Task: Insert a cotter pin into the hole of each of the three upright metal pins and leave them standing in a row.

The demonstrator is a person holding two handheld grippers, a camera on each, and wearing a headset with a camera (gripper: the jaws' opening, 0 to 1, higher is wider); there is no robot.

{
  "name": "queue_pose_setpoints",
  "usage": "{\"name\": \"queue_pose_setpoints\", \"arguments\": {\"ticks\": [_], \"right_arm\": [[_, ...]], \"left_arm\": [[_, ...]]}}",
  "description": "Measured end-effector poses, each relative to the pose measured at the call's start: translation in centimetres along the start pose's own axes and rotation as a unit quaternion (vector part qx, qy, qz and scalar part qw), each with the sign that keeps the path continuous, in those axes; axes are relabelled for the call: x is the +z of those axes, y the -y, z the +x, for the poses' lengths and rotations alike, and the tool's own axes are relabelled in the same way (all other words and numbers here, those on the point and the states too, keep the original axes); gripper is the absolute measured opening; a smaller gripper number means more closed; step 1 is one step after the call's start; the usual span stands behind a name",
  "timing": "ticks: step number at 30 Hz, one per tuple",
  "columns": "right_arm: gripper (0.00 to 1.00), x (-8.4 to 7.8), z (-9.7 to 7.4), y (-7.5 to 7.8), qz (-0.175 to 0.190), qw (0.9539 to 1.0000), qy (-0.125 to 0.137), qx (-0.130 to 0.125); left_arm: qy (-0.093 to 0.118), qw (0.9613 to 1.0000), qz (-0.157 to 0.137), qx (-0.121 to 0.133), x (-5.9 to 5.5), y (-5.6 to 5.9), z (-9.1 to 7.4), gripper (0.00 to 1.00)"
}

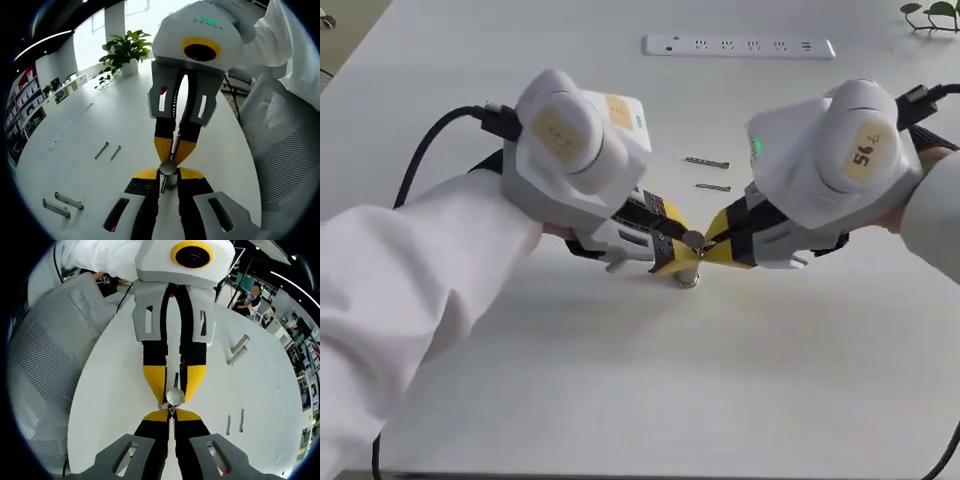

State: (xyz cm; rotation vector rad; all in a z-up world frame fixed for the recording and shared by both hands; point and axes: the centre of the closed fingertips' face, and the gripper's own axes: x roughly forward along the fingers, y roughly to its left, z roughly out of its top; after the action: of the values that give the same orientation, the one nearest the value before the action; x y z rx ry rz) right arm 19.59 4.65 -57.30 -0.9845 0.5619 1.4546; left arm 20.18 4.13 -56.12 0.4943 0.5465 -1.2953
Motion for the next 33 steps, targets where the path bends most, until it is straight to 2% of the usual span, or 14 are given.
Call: {"name": "queue_pose_setpoints", "arguments": {"ticks": [4, 7, 8, 11, 13, 17, 20, 21, 23, 30, 33], "right_arm": [[0.0, -0.4, 0.1, 0.3, 0.001, 1.0, -0.003, -0.001], [0.0, -0.6, 0.1, 0.2, -0.004, 1.0, 0.001, -0.003], [0.0, -0.7, 0.1, 0.3, -0.001, 1.0, 0.002, -0.005], [0.11, -0.5, -0.1, 0.4, 0.014, 0.9997, 0.014, -0.012], [0.15, -0.5, -0.2, 0.5, 0.034, 0.999, 0.024, -0.014], [0.16, -0.7, -0.6, 0.6, 0.072, 0.9963, 0.043, -0.02], [0.18, -0.8, -1.0, 0.4, 0.101, 0.9929, 0.059, -0.022], [0.19, -0.8, -1.0, 0.4, 0.115, 0.991, 0.066, -0.022], [0.19, -0.7, -1.1, 0.1, 0.135, 0.9875, 0.079, -0.023], [0.22, 0.0, -1.4, -0.4, 0.182, 0.9763, 0.115, -0.025], [0.23, 0.3, -1.3, -0.4, 0.195, 0.9722, 0.127, -0.025]], "left_arm": [[-0.002, 1.0, 0.001, 0.002, 0.0, 0.0, 0.0, 0.11], [-0.001, 0.9998, -0.018, 0.001, 0.0, 0.1, 0.0, 0.11], [0.0, 0.9999, -0.015, 0.001, 0.0, 0.0, 0.0, 0.11], [0.002, 0.9999, -0.014, -0.001, 0.0, 0.2, 0.0, 0.13], [0.002, 0.9999, -0.016, -0.005, 0.0, 0.5, 0.0, 0.17], [0.006, 0.9998, -0.02, 0.003, 0.0, 0.4, -0.5, 0.35], [0.022, 0.9992, -0.032, -0.004, 0.2, 0.8, -1.2, 0.44], [0.033, 0.9978, -0.054, -0.019, 0.5, 1.4, -1.4, 0.47], [0.041, 0.9977, -0.051, -0.019, 0.4, 1.5, -1.9, 0.55], [0.05, 0.9957, -0.075, -0.024, -0.2, 2.3, -3.1, 0.86], [0.055, 0.9942, -0.09, -0.022, -0.7, 2.5, -3.6, 0.94]]}}
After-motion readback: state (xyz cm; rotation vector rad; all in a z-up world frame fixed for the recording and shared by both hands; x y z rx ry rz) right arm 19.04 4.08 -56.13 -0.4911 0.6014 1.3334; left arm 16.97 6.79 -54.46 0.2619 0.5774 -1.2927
